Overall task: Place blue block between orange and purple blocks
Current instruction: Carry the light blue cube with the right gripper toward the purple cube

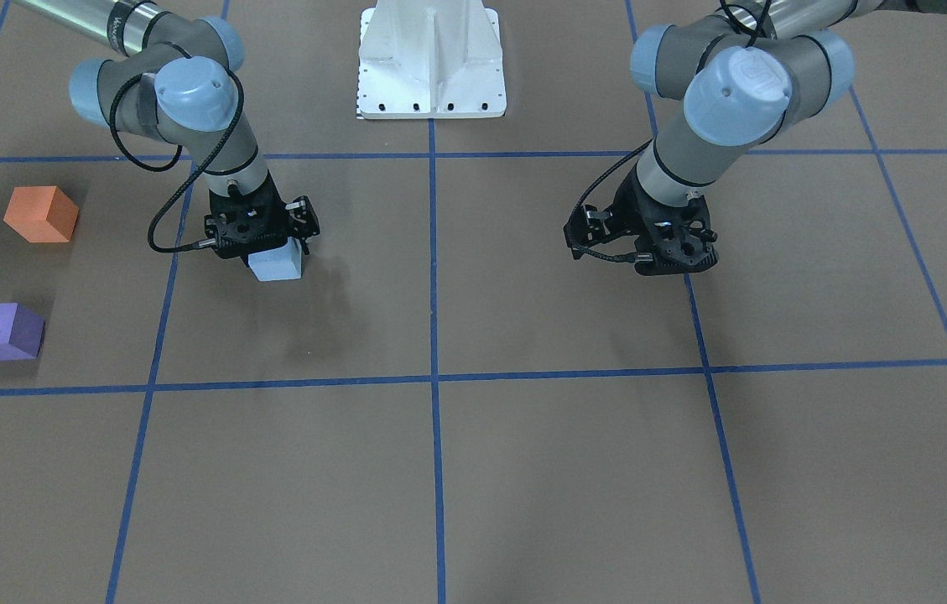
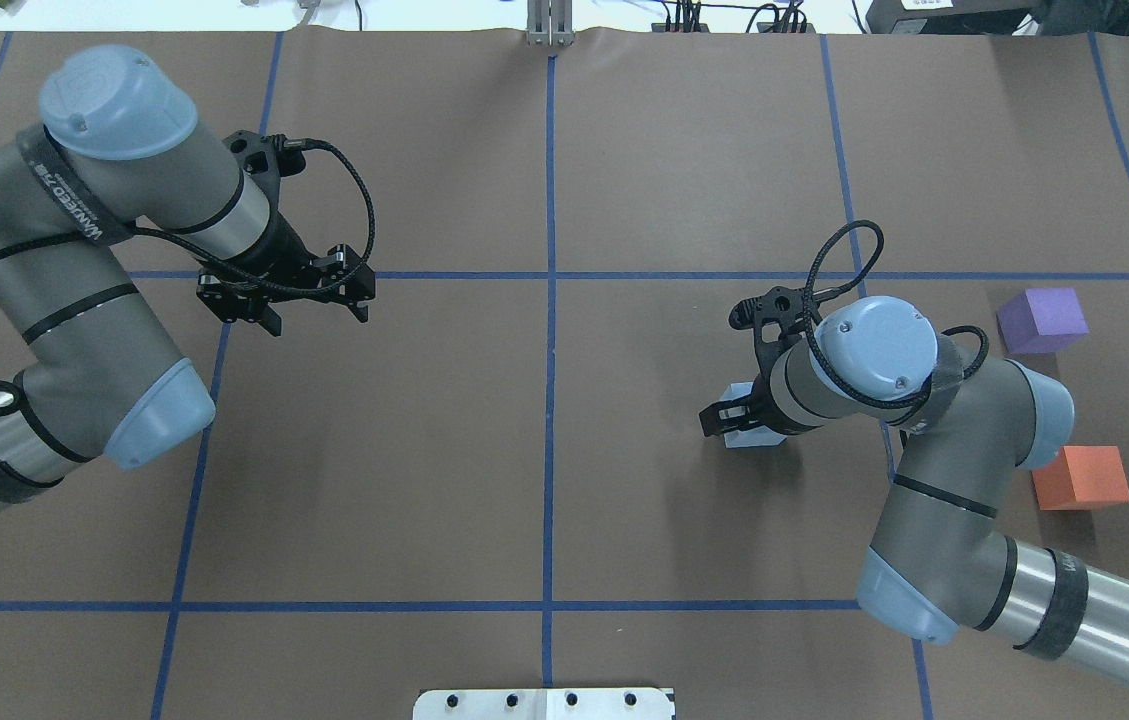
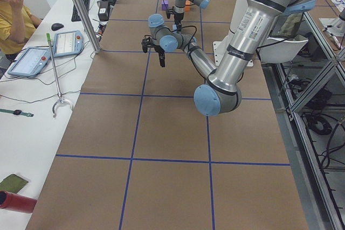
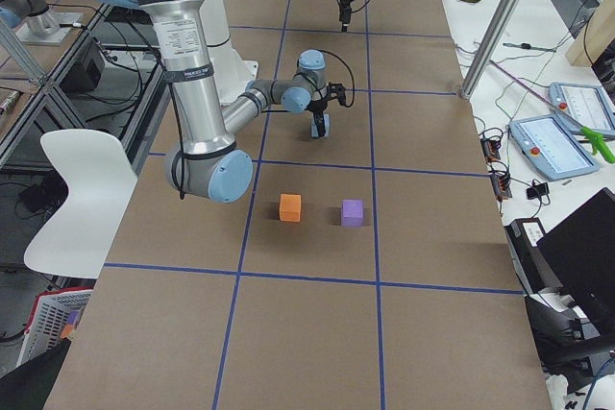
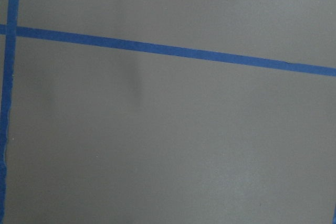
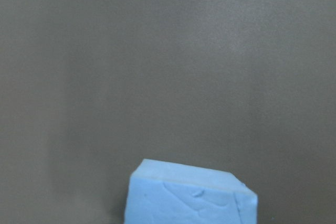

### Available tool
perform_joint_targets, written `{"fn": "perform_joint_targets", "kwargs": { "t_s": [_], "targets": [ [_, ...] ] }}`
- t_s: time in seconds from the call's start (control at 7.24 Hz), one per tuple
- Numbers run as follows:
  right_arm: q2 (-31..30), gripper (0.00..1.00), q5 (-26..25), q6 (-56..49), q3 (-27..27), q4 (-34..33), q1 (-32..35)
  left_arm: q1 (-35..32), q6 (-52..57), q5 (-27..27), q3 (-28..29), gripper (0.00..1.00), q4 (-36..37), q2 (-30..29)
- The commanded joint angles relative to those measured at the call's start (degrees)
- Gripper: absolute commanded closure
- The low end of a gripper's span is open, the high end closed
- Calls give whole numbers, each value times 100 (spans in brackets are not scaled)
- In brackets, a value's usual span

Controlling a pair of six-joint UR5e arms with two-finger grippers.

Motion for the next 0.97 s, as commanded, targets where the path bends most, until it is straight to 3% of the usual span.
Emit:
{"fn": "perform_joint_targets", "kwargs": {
  "t_s": [0.0, 0.14, 0.55, 0.83],
  "targets": [
    [13, 54, 19, 3, 30, 11, 30, 1, -13, 0, -13, 0, -6, 0],
    [13, 100, 115, 3, 126, 3, 152, 1, -21, 0, -40, 0, -6, 0],
    [-319, 100, 554, 3, 609, -59, 635, 10, -30, 0, -57, 0, -15, -9],
    [-1492, 100, 634, 3, 1432, -7, 742, 1, -39, 44, -110, 0, -32, -9]
  ]
}}
